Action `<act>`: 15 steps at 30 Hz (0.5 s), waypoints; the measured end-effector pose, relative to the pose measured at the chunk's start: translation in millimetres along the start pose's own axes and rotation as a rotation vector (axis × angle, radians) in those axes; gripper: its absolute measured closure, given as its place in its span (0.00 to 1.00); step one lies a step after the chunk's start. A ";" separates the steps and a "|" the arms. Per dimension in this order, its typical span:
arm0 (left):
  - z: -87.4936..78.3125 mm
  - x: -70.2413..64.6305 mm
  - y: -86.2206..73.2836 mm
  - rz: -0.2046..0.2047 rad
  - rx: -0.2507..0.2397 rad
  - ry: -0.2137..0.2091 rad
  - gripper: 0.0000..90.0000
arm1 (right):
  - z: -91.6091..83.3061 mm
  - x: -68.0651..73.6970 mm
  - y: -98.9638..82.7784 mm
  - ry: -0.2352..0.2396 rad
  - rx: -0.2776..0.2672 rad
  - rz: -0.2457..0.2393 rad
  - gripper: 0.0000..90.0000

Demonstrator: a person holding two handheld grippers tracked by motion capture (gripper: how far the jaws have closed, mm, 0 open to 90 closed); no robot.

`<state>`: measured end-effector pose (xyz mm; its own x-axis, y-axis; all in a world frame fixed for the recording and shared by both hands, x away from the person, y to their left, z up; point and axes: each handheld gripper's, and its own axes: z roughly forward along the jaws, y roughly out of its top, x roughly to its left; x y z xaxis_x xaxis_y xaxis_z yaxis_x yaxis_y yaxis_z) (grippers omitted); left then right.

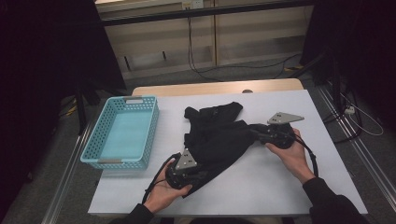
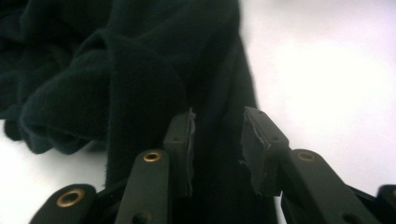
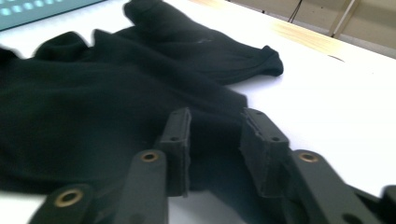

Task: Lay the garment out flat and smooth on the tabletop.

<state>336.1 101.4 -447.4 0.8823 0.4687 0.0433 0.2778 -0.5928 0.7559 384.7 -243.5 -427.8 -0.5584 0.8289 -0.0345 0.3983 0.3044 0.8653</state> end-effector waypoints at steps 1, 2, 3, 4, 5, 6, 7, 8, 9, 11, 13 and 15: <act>2.1 3.1 -0.6 -0.003 0.011 0.014 0.71 | -9.4 4.7 -3.3 0.011 -0.007 -0.005 0.66; 2.1 3.1 -0.6 -0.003 0.011 0.014 0.71 | -9.4 4.7 -3.3 0.011 -0.007 -0.005 0.66; 3.9 6.5 -1.7 -0.011 0.016 0.026 0.70 | -17.8 9.0 -7.2 0.014 -0.009 -0.017 0.63; 3.9 6.5 -1.7 -0.011 0.016 0.026 0.70 | -17.8 9.0 -7.2 0.014 -0.009 -0.017 0.63; 5.5 8.4 -3.5 -0.015 0.022 0.031 0.70 | -26.0 12.6 -12.2 0.017 -0.011 -0.022 0.61; 5.5 8.4 -3.5 -0.015 0.022 0.031 0.70 | -26.0 12.6 -12.2 0.017 -0.011 -0.022 0.61; 6.0 8.8 -5.4 -0.017 0.031 0.029 0.69 | -34.0 15.1 -17.5 0.027 -0.004 -0.024 0.61; 6.0 8.8 -5.4 -0.017 0.031 0.029 0.69 | -34.0 15.1 -17.5 0.027 -0.004 -0.024 0.61; 7.2 8.9 -6.8 -0.028 0.023 0.029 0.69 | -40.7 14.6 -24.4 0.006 0.003 -0.022 0.58; 7.5 9.6 -7.8 -0.025 0.035 0.031 0.69 | -43.5 9.3 -32.5 -0.020 0.023 -0.008 0.54; 8.2 9.9 -9.4 -0.024 0.040 0.032 0.69 | -42.8 1.0 -39.8 -0.040 0.049 0.005 0.51; 8.9 10.4 -10.8 -0.039 0.036 0.021 0.68 | -38.0 -7.0 -45.0 -0.054 0.079 0.020 0.47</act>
<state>345.7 106.8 -460.9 0.8628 0.5048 0.0283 0.3251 -0.5968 0.7336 343.0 -280.8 -447.5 -0.5105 0.8587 -0.0458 0.4666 0.3214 0.8240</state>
